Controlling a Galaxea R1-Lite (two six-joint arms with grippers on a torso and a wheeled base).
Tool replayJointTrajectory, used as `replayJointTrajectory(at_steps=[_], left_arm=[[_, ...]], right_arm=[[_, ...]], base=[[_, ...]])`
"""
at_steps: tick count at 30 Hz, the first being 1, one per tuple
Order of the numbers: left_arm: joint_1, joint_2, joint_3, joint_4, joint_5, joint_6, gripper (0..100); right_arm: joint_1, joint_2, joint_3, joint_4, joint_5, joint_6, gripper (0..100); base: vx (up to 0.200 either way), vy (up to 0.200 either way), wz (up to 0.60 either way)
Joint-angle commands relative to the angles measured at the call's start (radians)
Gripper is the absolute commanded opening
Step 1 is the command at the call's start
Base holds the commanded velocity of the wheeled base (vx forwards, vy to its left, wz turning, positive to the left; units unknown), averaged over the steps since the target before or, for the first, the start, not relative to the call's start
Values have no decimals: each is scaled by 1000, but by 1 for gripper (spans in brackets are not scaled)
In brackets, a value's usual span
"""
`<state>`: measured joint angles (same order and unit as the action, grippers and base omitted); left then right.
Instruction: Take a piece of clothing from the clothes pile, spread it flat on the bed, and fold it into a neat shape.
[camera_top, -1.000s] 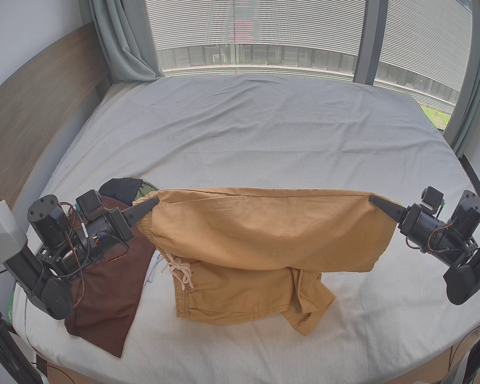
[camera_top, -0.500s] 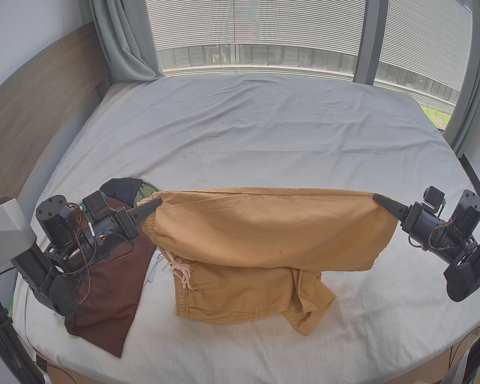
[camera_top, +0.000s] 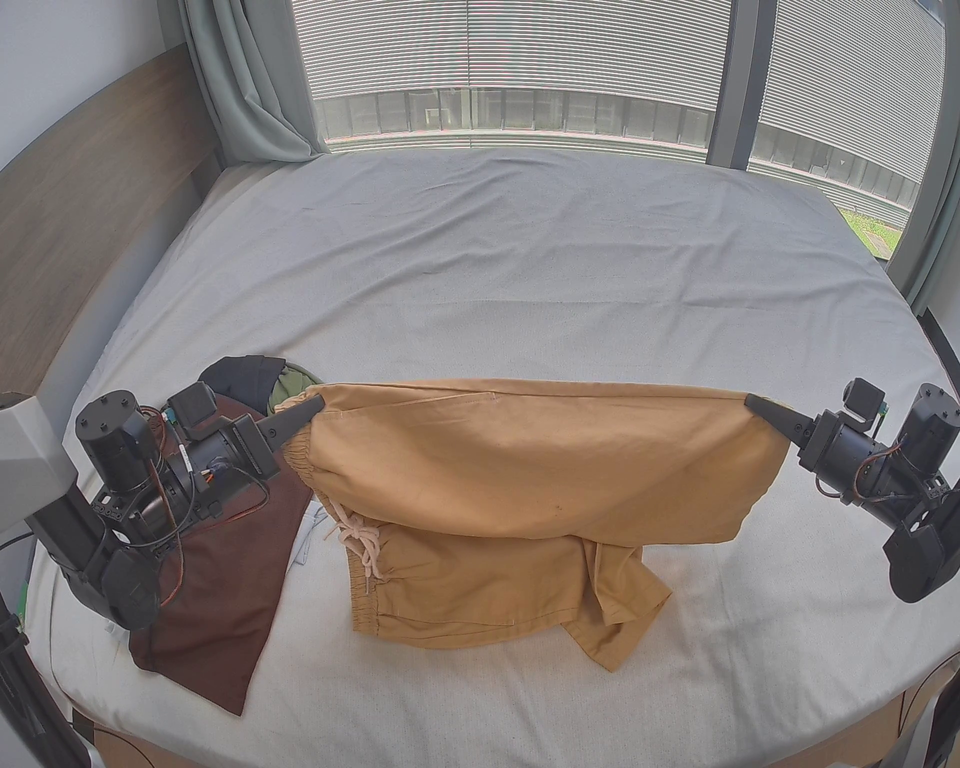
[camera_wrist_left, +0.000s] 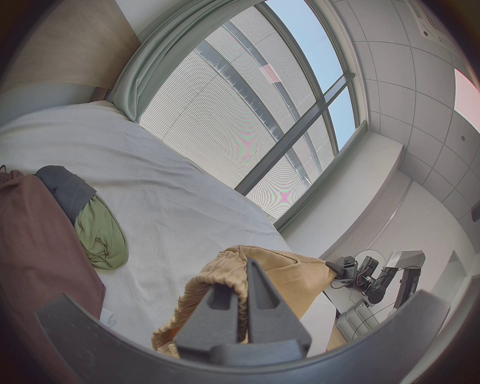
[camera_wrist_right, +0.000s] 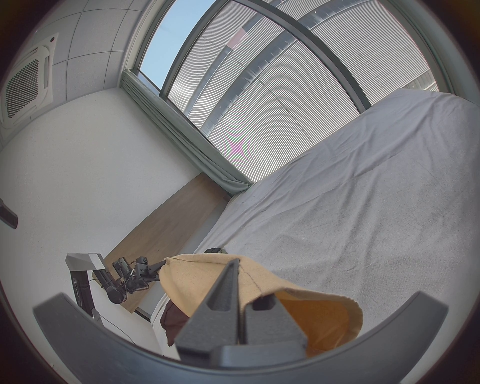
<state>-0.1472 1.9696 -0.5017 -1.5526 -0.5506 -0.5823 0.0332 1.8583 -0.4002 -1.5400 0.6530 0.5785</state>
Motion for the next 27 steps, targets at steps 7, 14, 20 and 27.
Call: replayJointTrajectory(at_steps=[7, 14, 20, 27], left_arm=[[0, 2, -8, -1, 0, -1, 0], [5, 26, -35, -1, 9, -8, 0], [-11, 48, -61, -1, 101, -10, 0], [-12, 80, -121, -1, 112, -14, 0]], right_arm=[[16, 5, -9, 0, 0, -2, 0], [10, 70, -54, -2, 5, -2, 0], [1, 108, -106, -2, 5, 0, 0], [1, 140, -166, -2, 5, 3, 0]], base=[[0, 0, 0], [0, 0, 0], [0, 0, 0], [0, 0, 0]])
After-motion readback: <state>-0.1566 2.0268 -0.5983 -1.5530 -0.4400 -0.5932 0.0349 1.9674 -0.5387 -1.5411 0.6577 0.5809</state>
